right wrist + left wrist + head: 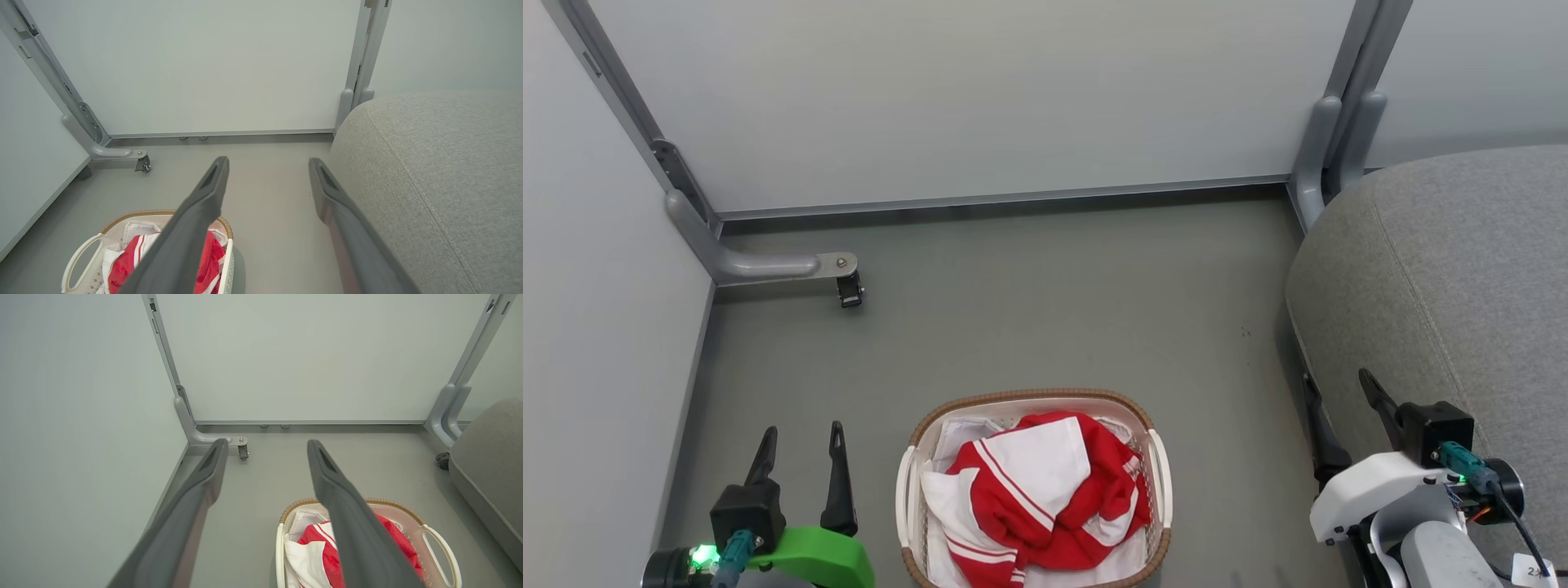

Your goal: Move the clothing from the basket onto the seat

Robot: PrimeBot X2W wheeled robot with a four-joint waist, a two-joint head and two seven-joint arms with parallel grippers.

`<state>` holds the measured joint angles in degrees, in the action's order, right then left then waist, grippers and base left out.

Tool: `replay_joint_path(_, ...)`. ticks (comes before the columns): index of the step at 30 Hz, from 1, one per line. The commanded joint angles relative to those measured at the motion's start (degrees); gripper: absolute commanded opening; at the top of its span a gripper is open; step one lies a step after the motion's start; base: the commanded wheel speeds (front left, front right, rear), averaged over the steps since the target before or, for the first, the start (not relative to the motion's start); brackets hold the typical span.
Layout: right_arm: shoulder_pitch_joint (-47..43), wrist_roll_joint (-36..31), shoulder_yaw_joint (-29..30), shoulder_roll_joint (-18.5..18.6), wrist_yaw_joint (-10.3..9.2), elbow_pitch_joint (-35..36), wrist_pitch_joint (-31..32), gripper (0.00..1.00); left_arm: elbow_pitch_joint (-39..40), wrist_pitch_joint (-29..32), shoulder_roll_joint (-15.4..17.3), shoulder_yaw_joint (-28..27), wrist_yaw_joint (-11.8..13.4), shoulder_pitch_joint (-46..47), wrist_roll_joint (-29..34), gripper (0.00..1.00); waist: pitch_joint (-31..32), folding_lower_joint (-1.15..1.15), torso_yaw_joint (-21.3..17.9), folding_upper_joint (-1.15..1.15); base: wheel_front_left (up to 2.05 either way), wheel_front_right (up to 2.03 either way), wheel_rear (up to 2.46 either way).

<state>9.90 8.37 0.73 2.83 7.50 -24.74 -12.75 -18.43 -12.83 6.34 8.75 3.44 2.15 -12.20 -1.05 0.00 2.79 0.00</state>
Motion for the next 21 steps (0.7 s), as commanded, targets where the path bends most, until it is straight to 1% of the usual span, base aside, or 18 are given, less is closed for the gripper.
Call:
replay_joint_path(1,-0.7,-1.3,0.2,0.2,-0.02,-0.2,-0.6,1.0,0.4,-0.5,0.0,-0.4,-0.4,-0.7,1.7,1.0,0.0,0.0,0.0,0.0,0.0,0.0,0.0)
replay_joint_path(14,-0.5,-6.3,-0.4,0.2,-0.02,-0.9,-2.0,1.0,-0.2,-1.9,-1.1,-1.1,-1.9,-1.3,8.5,1.0,-0.5,0.0,0.0,0.0,0.0,0.0,0.0)
replay_joint_path(21,2.2,-8.5,-1.1,0.2,-0.03,0.3,-2.5,1.0,-1.1,-2.4,-1.8,-0.1,-2.8,1.4,11.2,1.0,-5.4,0.0,-0.6,0.0,0.0,0.0,0.0)
